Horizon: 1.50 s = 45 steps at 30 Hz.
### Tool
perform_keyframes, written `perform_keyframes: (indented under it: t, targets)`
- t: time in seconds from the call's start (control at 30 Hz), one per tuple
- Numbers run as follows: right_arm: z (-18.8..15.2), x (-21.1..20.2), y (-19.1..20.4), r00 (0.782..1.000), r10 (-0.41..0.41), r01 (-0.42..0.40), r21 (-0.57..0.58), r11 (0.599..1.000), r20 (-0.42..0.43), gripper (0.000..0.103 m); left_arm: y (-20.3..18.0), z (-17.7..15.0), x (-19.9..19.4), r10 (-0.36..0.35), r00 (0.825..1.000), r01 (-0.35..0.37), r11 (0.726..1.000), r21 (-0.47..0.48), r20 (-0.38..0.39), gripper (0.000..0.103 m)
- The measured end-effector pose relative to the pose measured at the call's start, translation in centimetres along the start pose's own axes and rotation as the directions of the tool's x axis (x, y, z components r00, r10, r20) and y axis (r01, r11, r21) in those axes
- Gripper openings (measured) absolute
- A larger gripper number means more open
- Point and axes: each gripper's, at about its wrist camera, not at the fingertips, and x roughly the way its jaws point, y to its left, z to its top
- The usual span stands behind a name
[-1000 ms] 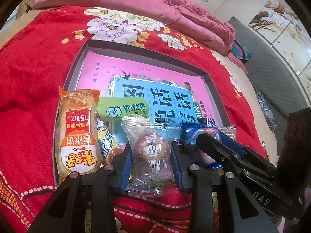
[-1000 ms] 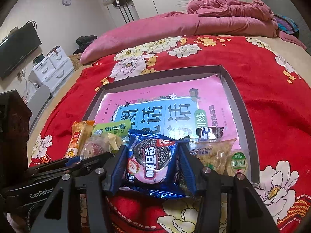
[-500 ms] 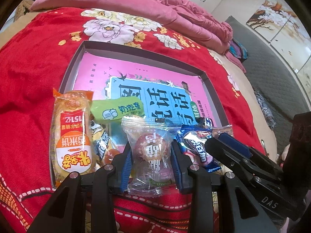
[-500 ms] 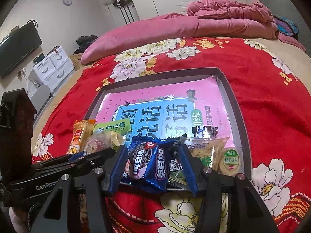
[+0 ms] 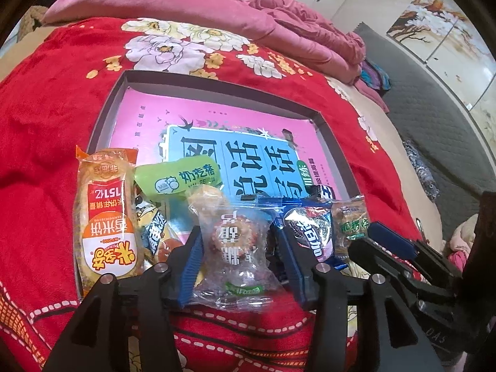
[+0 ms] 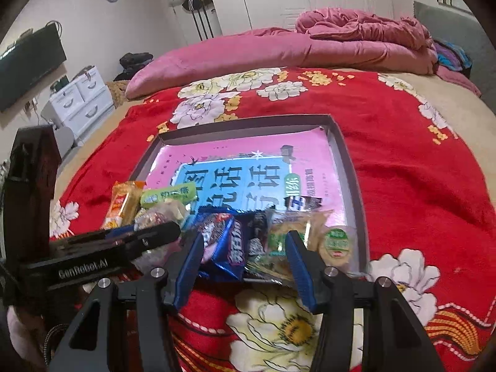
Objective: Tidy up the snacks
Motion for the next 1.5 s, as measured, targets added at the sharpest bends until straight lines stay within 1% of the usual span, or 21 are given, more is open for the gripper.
perform_keyframes:
  t: [0.2,0.33,0.53,0.77,0.87,0.97,1.1,1.27,1.3,1.37,1.5]
  targets:
    - [-1.0,0.0,0.1,0.998,-0.055,0.054,-0.047,0.997,-0.021,0.054,-0.2,-0.1,-0.3,0.011,1.0,-0.011,1.0,0.006,0.009,0.06]
    - [-1.3,0.7,-0.4,0.997,-0.065,0.064,-0.035,0.997,-0.034,0.054,-0.2,0.0,-0.5,0.009,1.0,-0.009,1.0,0.01,0.016,0.062]
    - [-1.1,1.1,-1.0,0.998,-0.057,0.057,-0.007,0.998,-0.028,0.054,-0.6,0.0,-1.0,0.002,0.999,-0.003,1.0,0.029,0.033,0.068]
    - [-0.9,1.4,-1.1,0.998,-0.052,0.052,0.009,0.999,-0.029,0.054,-0.8,0.1,-1.3,0.002,0.999,-0.004,0.999,0.04,0.048,0.07]
    - [-0.8,1.4,-1.1,0.998,-0.053,0.053,0.009,0.999,-0.027,0.054,-0.9,0.2,-1.6,0.004,0.998,-0.006,0.999,0.043,0.063,0.072]
    - [-0.7,1.3,-0.9,0.998,-0.061,0.061,0.004,0.998,-0.017,0.054,-1.1,0.3,-2.3,-0.001,0.996,-0.004,0.999,0.054,0.094,0.074]
    - [-0.6,0.8,-1.0,0.997,-0.071,0.071,0.005,0.997,0.003,0.055,-1.8,0.4,-3.4,-0.009,0.991,-0.002,0.997,0.083,0.134,0.075]
    - [-0.3,-0.2,-1.4,0.995,-0.088,0.087,0.023,0.996,0.047,0.057,-2.4,0.6,-4.8,-0.006,0.985,-0.013,0.994,0.104,0.175,0.076]
    - [-0.3,-0.6,-1.5,0.994,-0.092,0.091,0.027,0.996,0.06,0.058,-2.5,0.7,-5.1,-0.004,0.983,-0.016,0.994,0.106,0.183,0.076]
    - [-0.1,-1.4,-1.5,0.99,-0.107,0.104,0.029,0.994,0.092,0.062,-2.6,0.7,-5.9,0.002,0.979,-0.023,0.994,0.105,0.202,0.076]
    - [0.1,-3.9,-1.1,0.971,-0.148,0.148,0.014,0.989,0.188,0.067,-2.3,0.3,-7.4,0.018,0.976,-0.037,0.996,0.083,0.218,0.077]
